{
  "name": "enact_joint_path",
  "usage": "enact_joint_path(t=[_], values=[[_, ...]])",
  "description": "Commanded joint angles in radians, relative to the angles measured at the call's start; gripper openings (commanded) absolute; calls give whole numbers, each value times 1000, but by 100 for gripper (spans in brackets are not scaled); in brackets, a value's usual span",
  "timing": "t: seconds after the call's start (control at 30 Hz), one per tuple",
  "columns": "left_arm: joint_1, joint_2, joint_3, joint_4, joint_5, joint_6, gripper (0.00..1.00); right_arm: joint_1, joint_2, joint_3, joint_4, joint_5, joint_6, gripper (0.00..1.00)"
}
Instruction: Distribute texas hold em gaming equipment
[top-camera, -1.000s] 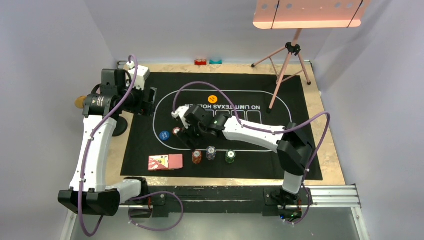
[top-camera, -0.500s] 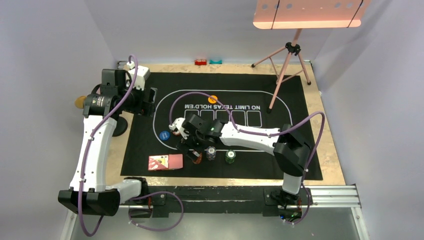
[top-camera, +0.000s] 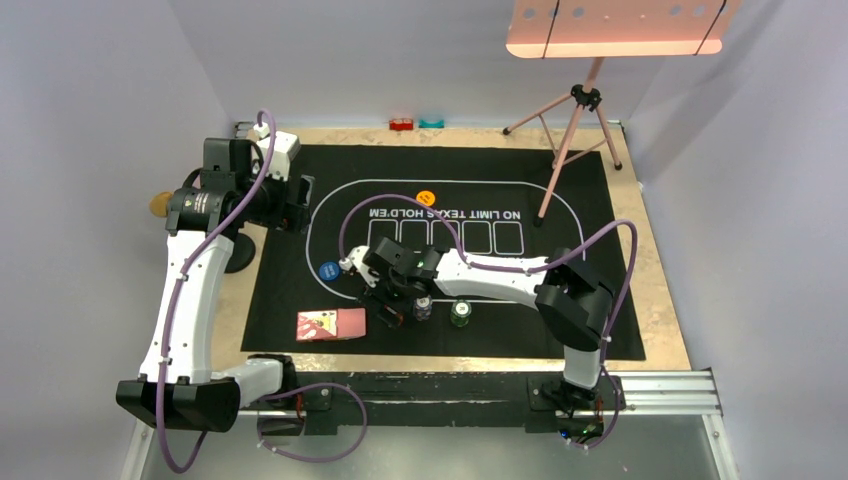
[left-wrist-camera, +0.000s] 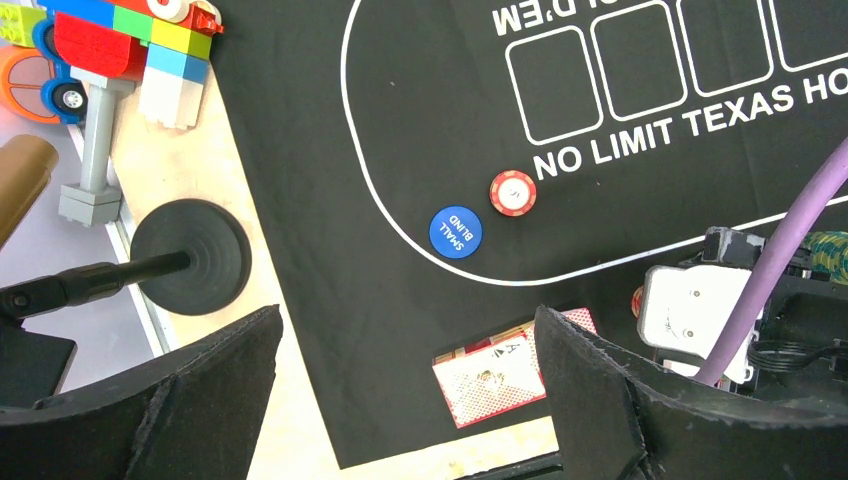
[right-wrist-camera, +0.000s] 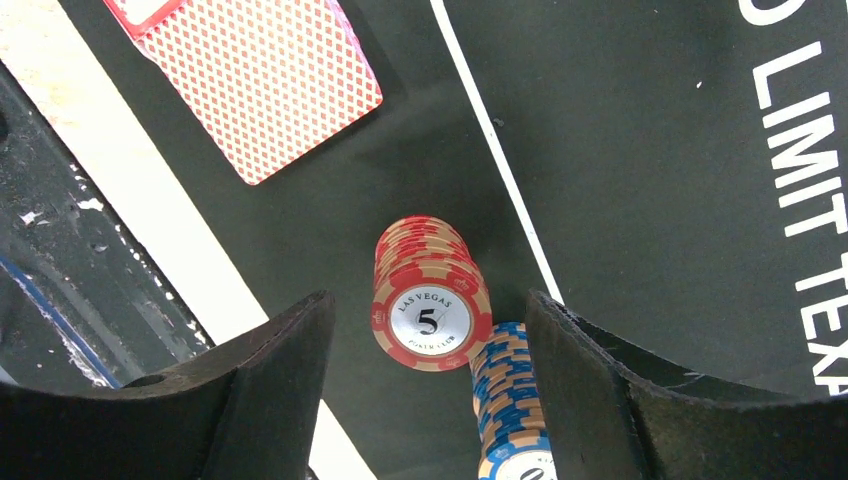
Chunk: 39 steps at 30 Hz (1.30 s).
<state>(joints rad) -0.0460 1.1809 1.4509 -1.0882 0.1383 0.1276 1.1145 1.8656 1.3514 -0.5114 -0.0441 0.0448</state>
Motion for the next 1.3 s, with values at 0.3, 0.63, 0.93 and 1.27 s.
enact_joint_path(t=[0.3, 0.63, 0.93, 1.27], values=[[6, -9, 7, -6, 6, 13, 100, 10, 6, -17, 32, -1, 18, 64], [6, -10, 10, -6, 2, 14, 100, 10, 1, -28, 41, -1, 21, 50], [6, -12, 9, -8, -4, 19, 100, 10, 4, -31, 43, -4, 21, 50], [6, -16, 5, -7, -9, 19, 100, 10, -3, -35, 48, -8, 23, 52]])
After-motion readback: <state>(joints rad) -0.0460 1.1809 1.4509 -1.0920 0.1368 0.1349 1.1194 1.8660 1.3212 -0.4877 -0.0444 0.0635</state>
